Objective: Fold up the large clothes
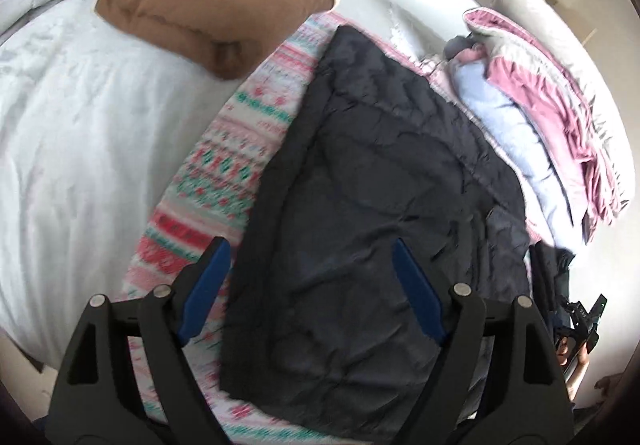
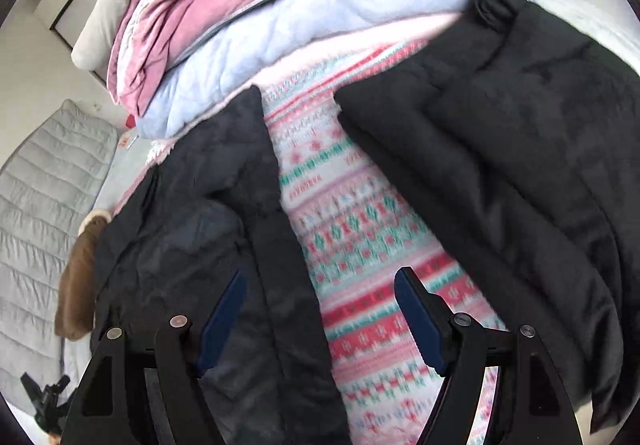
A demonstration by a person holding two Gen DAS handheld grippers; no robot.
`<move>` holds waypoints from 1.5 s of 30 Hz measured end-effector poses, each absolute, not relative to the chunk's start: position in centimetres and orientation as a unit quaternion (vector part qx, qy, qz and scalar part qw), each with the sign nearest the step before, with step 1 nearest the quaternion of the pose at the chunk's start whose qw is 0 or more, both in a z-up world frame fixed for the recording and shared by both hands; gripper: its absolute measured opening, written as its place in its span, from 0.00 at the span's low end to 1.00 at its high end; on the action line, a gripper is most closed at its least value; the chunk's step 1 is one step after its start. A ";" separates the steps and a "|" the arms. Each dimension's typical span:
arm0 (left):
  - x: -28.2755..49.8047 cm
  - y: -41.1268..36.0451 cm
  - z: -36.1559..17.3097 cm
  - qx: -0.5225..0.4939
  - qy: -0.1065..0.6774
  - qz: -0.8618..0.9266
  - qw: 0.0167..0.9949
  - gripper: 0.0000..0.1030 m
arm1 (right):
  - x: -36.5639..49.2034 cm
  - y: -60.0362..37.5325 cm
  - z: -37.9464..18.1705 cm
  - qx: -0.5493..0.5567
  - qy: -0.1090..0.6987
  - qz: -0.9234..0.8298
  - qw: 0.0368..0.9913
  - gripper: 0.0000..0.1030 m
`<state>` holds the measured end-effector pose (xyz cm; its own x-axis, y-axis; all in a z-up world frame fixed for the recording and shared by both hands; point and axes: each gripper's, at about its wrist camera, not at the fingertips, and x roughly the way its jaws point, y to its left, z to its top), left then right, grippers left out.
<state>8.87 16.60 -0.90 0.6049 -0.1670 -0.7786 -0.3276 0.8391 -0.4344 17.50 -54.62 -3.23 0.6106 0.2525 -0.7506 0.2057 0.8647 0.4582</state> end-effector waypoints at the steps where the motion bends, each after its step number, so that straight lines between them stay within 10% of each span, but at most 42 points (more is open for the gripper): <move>1: 8.6 16.9 -1.3 -0.285 0.450 0.041 0.845 0.81 | 17.0 -54.6 -3.5 0.263 0.446 0.021 0.855 0.75; 24: 3.6 16.7 -3.8 -0.277 0.471 -0.006 0.838 0.80 | 8.0 -51.2 -8.6 0.298 0.499 0.036 0.813 0.74; 27: 3.7 16.0 -4.1 -0.254 0.472 0.003 0.844 0.80 | 7.8 -51.0 -8.7 0.292 0.497 0.035 0.816 0.68; 31: 3.6 14.9 -4.6 -0.247 0.478 -0.008 0.843 0.77 | 8.1 -50.4 -8.8 0.286 0.498 0.047 0.817 0.29; 38: 3.2 14.9 -4.7 -0.257 0.471 0.005 0.844 0.61 | 7.8 -49.7 -7.0 0.262 0.469 0.059 0.842 0.07; 42: 2.9 15.1 -5.4 -0.257 0.480 0.036 0.838 0.23 | 7.7 -50.0 -6.7 0.260 0.463 0.054 0.846 0.05; 45: 2.9 15.3 -5.9 -0.268 0.483 0.040 0.833 0.16 | 7.6 -50.3 -6.5 0.260 0.457 0.048 0.849 0.05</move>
<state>2.90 15.27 -5.91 0.5311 -0.1921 -0.8252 -0.3250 0.8533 -0.4078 7.55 -50.35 -6.55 0.5780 0.3197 -0.7508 0.1562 0.8597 0.4863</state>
